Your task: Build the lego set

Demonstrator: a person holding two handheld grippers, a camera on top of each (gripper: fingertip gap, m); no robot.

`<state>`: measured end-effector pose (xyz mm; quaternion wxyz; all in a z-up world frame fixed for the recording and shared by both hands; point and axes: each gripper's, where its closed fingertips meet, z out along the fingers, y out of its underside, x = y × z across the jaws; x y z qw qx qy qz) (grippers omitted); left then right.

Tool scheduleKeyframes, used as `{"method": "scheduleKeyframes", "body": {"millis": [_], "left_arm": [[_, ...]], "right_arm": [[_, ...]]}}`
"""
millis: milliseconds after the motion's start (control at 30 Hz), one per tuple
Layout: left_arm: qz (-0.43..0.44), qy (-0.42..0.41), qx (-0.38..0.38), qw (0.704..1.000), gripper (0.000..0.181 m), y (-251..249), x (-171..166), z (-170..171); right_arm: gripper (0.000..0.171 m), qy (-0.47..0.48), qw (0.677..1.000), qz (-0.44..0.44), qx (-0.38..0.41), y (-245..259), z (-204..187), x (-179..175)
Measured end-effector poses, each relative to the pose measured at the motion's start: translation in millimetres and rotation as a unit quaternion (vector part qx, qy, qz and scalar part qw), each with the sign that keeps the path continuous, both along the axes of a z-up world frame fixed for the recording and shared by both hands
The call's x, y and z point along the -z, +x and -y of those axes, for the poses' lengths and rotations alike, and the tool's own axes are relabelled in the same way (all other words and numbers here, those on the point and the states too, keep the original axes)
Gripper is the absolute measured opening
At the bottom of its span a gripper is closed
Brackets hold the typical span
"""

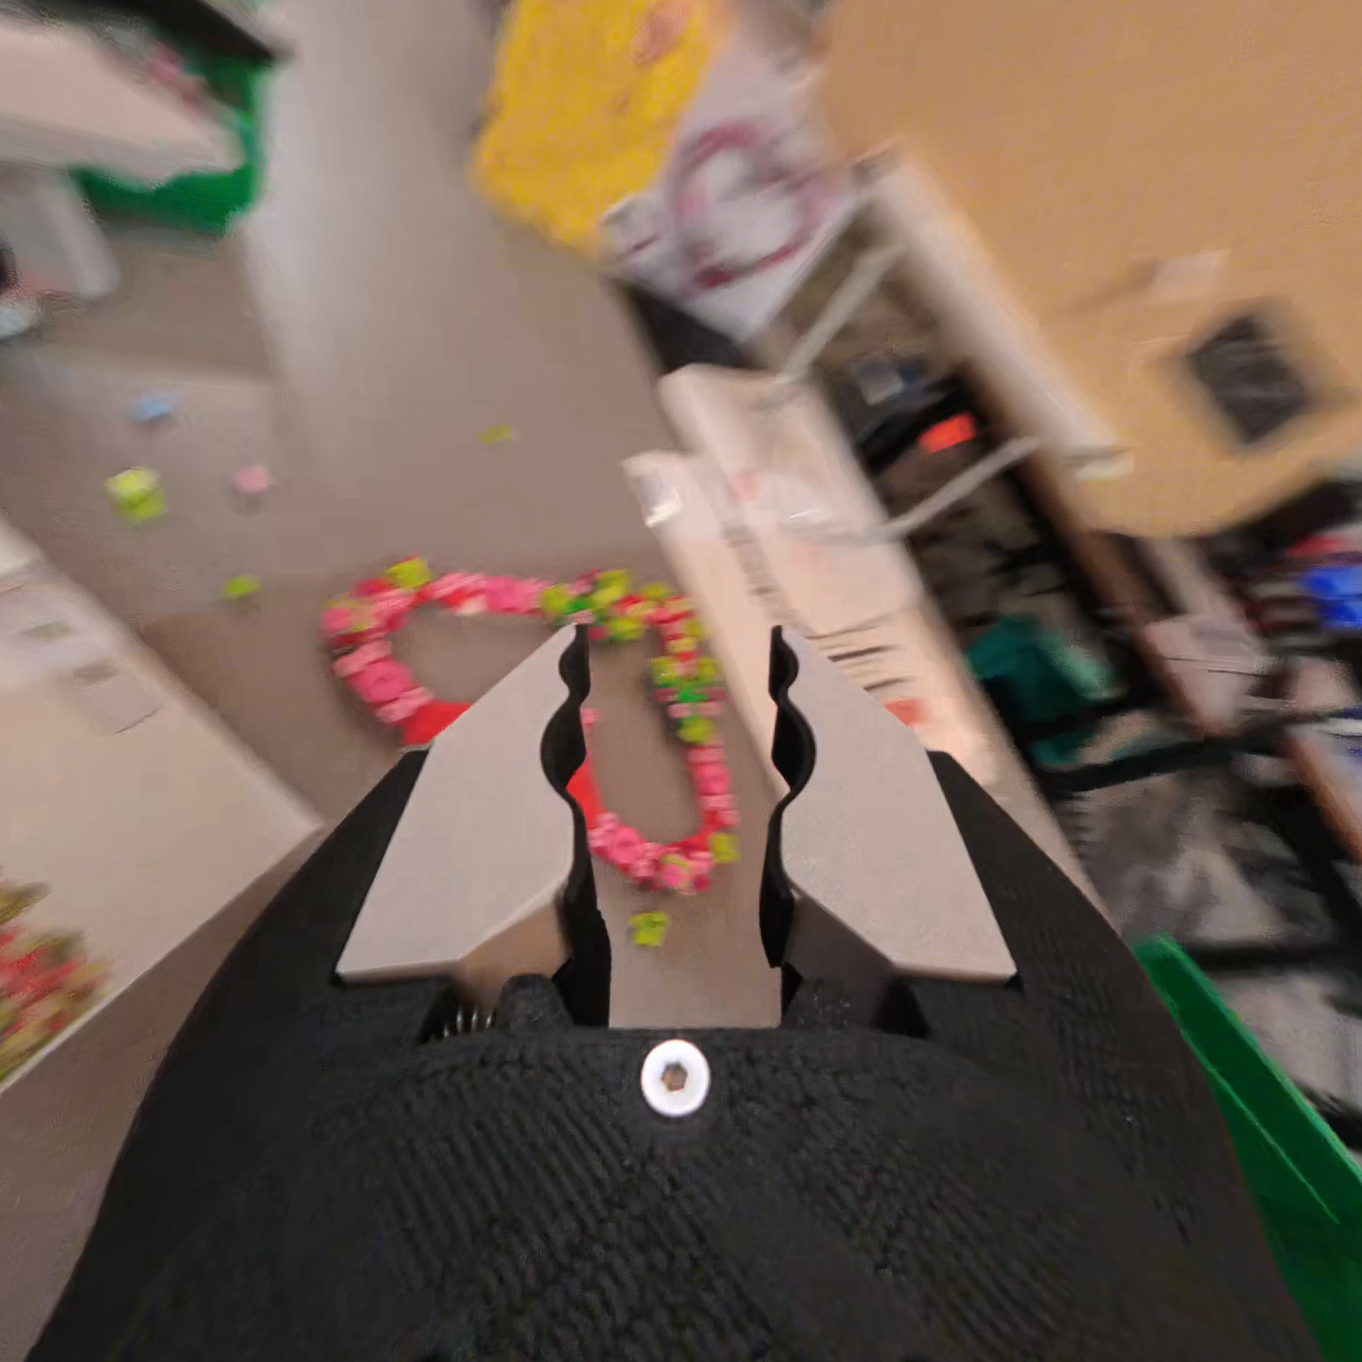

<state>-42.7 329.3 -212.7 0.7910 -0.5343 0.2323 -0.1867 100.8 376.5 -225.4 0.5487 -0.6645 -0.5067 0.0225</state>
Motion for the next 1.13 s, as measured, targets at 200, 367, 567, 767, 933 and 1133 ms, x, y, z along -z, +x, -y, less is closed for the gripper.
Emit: {"method": "scheduleKeyframes", "body": {"millis": [200,367,567,767,933,1133], "left_arm": [[-0.011,0.009,-0.001,1.000,0.031,3.4,-1.3,3.7],[-0.029,0.014,-0.005,0.999,0.030,7.4,1.1,4.4],[-0.046,0.014,0.000,0.999,0.025,9.9,5.0,3.8],[-0.034,0.002,-0.003,0.999,0.026,6.1,5.7,-1.7],[-0.031,0.000,-0.003,1.000,0.025,5.2,5.8,-2.8],[-0.035,0.001,0.002,0.999,0.025,7.6,6.4,-1.9]], "right_arm": [[0.059,0.219,0.931,-0.215,0.198,131.2,20.6,-34.6],[0.052,0.239,0.926,-0.206,0.208,164.8,26.0,-5.1],[0.053,0.174,0.956,-0.216,0.095,142.1,15.1,11.3],[0.040,0.174,0.952,-0.235,0.090,144.7,10.0,7.6],[0.039,0.181,0.950,-0.233,0.103,149.3,6.9,7.2],[0.029,0.186,0.945,-0.238,0.122,156.5,4.8,5.8]]}}
